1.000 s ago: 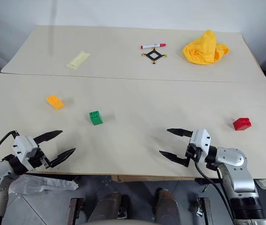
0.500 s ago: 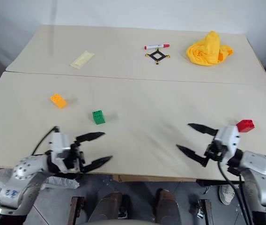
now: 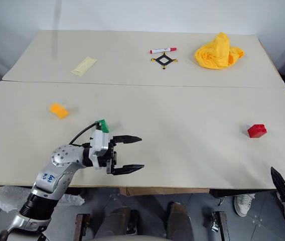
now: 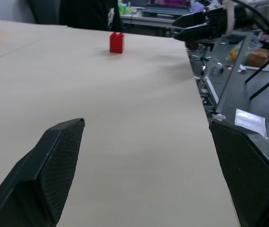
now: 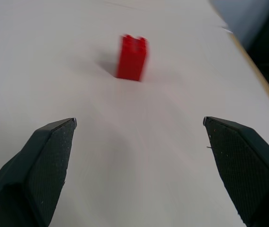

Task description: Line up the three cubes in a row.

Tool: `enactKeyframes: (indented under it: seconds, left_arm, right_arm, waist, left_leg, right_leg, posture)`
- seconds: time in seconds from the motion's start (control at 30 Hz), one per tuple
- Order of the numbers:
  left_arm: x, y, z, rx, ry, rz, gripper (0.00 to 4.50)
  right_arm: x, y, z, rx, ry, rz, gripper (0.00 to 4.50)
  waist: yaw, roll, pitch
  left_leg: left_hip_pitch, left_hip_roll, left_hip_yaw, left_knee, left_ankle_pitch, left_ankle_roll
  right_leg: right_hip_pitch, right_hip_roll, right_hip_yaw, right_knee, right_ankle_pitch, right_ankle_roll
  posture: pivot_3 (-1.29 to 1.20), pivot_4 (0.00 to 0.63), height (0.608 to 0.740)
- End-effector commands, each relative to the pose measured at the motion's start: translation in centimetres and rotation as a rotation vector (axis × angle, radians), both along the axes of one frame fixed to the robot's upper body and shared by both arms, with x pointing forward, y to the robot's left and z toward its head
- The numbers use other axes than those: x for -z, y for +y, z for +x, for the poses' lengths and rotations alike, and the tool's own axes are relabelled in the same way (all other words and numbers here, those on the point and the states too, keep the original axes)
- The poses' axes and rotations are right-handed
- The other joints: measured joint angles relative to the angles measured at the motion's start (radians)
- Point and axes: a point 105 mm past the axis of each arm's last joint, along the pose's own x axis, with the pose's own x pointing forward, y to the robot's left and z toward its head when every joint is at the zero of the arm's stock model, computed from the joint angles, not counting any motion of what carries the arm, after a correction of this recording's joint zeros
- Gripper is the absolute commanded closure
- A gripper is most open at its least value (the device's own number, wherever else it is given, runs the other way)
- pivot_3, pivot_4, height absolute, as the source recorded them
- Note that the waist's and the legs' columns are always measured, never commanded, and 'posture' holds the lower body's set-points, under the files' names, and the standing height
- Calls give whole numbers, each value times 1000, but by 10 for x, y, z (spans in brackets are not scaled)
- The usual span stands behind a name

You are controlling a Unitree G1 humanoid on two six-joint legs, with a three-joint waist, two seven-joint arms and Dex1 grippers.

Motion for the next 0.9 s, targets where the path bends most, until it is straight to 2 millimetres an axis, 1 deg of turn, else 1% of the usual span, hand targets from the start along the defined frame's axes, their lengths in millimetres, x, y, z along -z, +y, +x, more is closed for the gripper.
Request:
enactKeyframes:
  seconds: [0.03,0.07,0.17,0.27,0.33,0.4,0.5,0.6,0.73,0.87,0.9]
  left_arm:
    - [-3,0,-2,0,-21,-7,22]
    - [-3,0,-2,-3,-17,-11,22]
    - [-2,1,-4,-17,-20,-9,22]
    - [0,2,-6,-30,-19,-7,22]
    - [0,2,-7,-38,-15,-11,22]
    - [-1,4,-6,-57,-7,-24,22]
    - [0,5,-7,-71,-8,-20,22]
    - [1,7,-8,-86,-9,-19,22]
    - [0,10,-9,-105,-14,-21,0]
    - [0,12,-8,-114,-15,-24,0]
    - [0,14,-7,-120,-17,-22,0]
  right_arm:
    - [-30,0,28,19,-15,-36,0]
    - [-40,-2,38,28,-35,-15,0]
    - [-56,-2,66,15,3,53,0]
    - [-56,1,85,-27,108,58,0]
    - [-57,-2,95,-30,155,74,0]
    - [-52,-6,104,-30,224,82,0]
    - [-44,-12,113,-17,295,80,0]
    - [-37,-16,121,-5,334,88,0]
    - [-32,-14,130,-23,348,90,845]
    - [-30,-6,135,-88,349,94,2188]
    - [-34,-1,138,-123,335,88,2550]
  waist:
    - [-1,2,-1]
    - [0,2,-1]
    - [3,3,-1]
    - [17,3,-1]
    - [27,3,-1]
    - [31,3,-1]
    - [32,3,-1]
    - [30,3,-1]
    - [27,3,-1]
    - [29,3,-1]
    - [29,3,-1]
  left_leg:
    - [1,0,1,0,0,0]
    - [1,0,1,0,0,0]
    - [1,0,1,0,0,0]
    - [-2,1,-3,0,0,0]
    - [-5,0,-5,2,0,0]
    - [-6,-1,-5,3,0,1]
    - [-7,-2,-6,3,1,2]
    - [-7,-2,-5,3,1,2]
    - [-7,-2,-4,3,1,2]
    - [-7,-2,-4,3,1,2]
    - [-7,-2,-4,3,1,2]
  right_leg:
    - [0,0,1,0,0,0]
    - [0,0,2,0,0,0]
    - [0,-1,5,0,0,0]
    - [0,-1,7,-1,-1,-1]
    - [-1,-1,4,-1,-1,-1]
    - [-1,-1,1,-2,0,-1]
    - [-1,-2,-5,-2,0,0]
    - [-1,-2,-5,-2,0,0]
    - [-1,-2,-5,-2,0,0]
    - [-1,-1,-5,-2,0,0]
    - [-1,-1,-5,-2,0,0]
  posture:
    - [0,150,740]
    - [0,150,740]
    - [0,150,740]
    - [0,150,740]
    - [0,150,740]
    - [0,150,740]
    - [0,150,740]
    - [0,150,740]
    - [0,150,740]
    - [0,150,740]
    - [0,150,740]
